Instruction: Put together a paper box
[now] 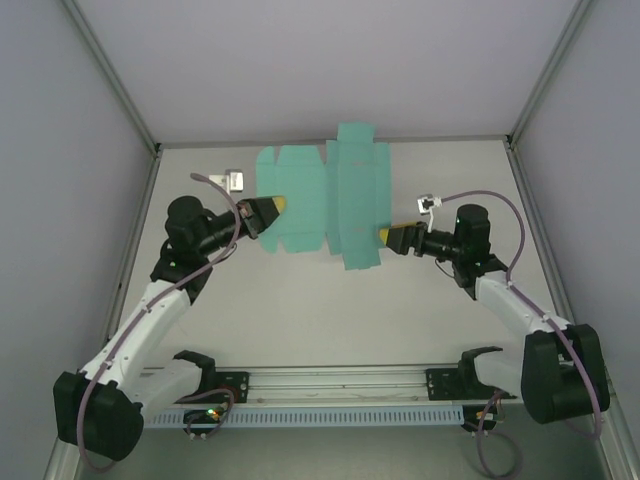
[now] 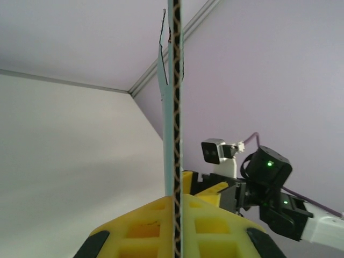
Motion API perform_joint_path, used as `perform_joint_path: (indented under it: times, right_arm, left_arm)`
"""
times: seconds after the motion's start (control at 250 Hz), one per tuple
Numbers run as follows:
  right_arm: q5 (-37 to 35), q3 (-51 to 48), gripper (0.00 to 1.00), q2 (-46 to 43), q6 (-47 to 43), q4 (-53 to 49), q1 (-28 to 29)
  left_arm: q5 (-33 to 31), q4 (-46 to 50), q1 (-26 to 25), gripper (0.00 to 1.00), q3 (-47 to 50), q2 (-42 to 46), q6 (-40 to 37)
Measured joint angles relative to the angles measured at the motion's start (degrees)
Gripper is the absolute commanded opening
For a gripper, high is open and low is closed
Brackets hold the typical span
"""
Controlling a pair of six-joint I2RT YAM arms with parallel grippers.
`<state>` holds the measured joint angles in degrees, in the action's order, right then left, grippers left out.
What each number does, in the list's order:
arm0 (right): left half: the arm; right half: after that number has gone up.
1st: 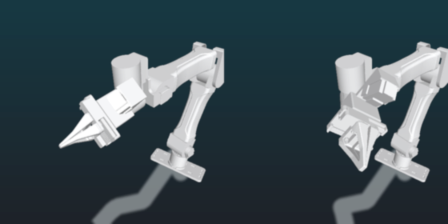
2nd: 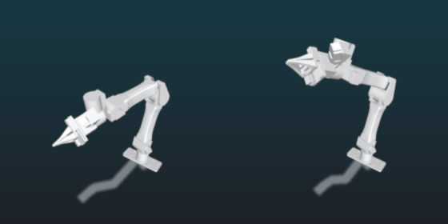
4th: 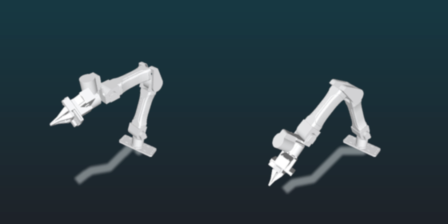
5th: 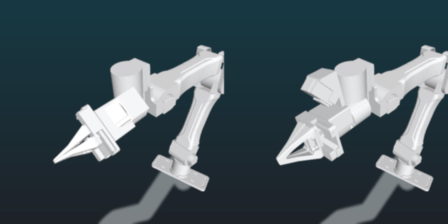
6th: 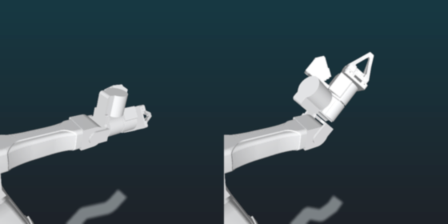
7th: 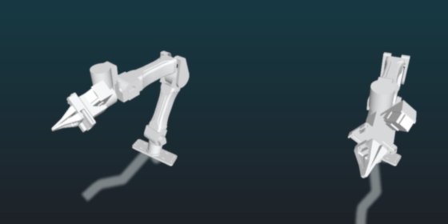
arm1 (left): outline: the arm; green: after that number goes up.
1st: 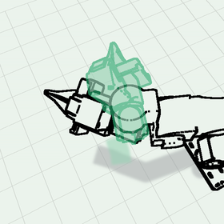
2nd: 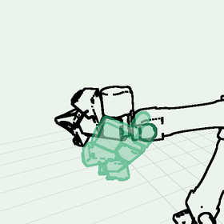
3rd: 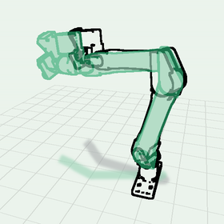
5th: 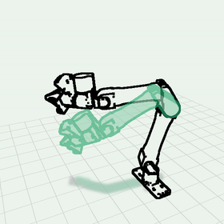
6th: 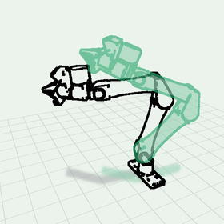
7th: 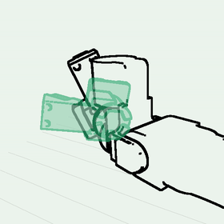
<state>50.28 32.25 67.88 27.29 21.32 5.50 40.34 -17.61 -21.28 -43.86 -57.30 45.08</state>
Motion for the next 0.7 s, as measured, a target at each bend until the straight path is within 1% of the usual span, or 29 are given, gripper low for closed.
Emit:
perform_joint_path:
  times: [0.124, 0.284, 0.439, 0.483, 0.511, 0.651, 0.703]
  right_arm:
    - [2.03, 1.53, 0.68, 2.84, 0.55, 2.16, 0.00]
    - [3.56, 3.61, 0.46, 5.64, 1.68, 4.37, 0.00]
    - [4.02, 5.81, 0.42, 6.12, 2.47, 4.11, -0.15]
    - [4.00, 6.36, 0.33, 6.12, 2.10, 3.54, -0.39]
    - [3.98, 6.84, 0.30, 6.12, 1.86, 2.75, -0.55]
    - [3.65, 8.90, 0.30, 6.12, 0.63, -1.22, -1.11]
    - [2.91, 9.64, 0.27, 6.10, -0.31, -3.39, -1.16]
  left_arm:
    - [0.96, -1.84, -0.17, 0.00, 0.39, 0.22, 1.64]
    - [1.46, -2.36, -0.39, 0.00, 0.39, 0.48, 2.29]
    - [0.94, -1.60, -0.44, 0.00, 0.39, 0.55, 2.25]
    - [0.70, -1.20, -0.44, 0.00, 0.39, 0.70, 2.23]
    - [0.48, -1.03, -0.44, 0.00, 0.39, 0.76, 2.12]
    - [-0.42, 0.13, -0.44, 0.00, 0.39, 1.33, 1.36]
    - [-0.74, 1.18, -0.44, 0.00, 0.39, 1.60, 0.96]
